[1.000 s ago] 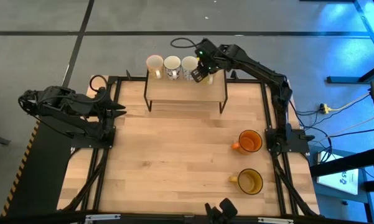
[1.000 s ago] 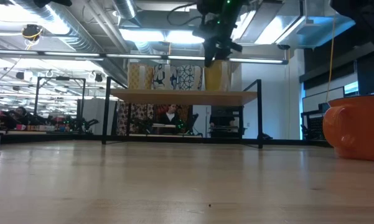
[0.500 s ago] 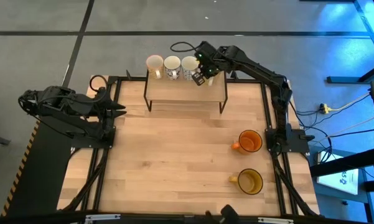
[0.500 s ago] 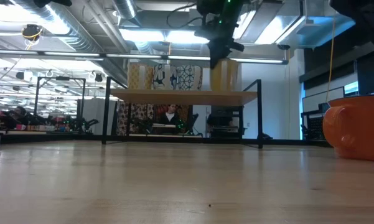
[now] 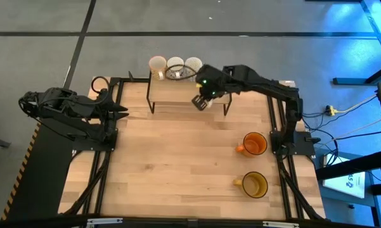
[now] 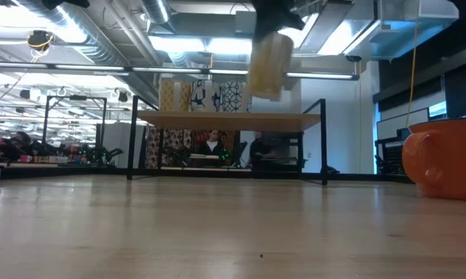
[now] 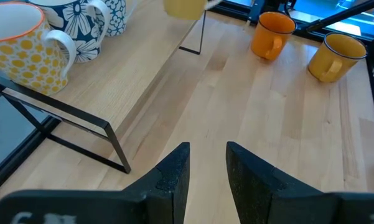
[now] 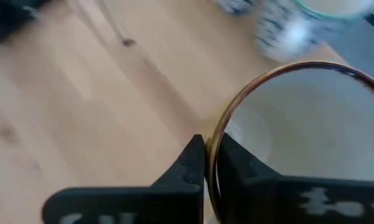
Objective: Place coffee mugs
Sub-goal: Remove the yellow mug from the shelf
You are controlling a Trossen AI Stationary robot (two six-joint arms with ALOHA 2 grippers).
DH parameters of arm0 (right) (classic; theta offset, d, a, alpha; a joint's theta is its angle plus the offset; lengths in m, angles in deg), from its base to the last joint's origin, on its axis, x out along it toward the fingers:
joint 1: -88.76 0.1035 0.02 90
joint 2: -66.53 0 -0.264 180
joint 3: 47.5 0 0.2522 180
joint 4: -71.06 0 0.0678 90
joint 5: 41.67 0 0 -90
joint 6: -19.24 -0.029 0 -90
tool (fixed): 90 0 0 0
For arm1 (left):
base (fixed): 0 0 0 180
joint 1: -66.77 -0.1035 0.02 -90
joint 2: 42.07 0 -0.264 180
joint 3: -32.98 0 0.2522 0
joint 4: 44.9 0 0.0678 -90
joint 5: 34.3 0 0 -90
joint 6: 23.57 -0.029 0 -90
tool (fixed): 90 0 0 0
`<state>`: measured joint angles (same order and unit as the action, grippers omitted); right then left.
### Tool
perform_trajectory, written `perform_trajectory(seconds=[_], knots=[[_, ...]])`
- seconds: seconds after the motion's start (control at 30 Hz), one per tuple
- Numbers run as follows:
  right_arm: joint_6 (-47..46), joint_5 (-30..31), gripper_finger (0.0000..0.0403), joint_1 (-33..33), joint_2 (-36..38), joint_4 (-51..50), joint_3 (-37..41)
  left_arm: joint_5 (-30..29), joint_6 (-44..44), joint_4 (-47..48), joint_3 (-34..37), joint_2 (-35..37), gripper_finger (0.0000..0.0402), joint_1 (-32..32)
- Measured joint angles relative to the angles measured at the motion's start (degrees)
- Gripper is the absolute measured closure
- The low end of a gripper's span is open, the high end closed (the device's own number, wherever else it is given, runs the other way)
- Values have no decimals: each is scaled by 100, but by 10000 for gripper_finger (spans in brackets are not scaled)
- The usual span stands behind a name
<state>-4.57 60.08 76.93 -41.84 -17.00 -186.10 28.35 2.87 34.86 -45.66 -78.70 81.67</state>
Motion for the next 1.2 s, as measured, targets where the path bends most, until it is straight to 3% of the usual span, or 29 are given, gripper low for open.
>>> perform_trajectory(seconds=[0.23,0.57,0.9,1.2], knots=[[26,16,400,471,-143,1343,0,1,0,-2,-1,-2,303,0],[328,-80,402,549,-606,2718,0,0,-2,-7,-2,0,303,0],[601,-607,402,1389,-1072,2472,-4,-2,-4,-128,-2,-15,303,-1],[-47,-424,402,1482,-2046,2475,0,0,-2,-293,-2,-15,303,-1]])
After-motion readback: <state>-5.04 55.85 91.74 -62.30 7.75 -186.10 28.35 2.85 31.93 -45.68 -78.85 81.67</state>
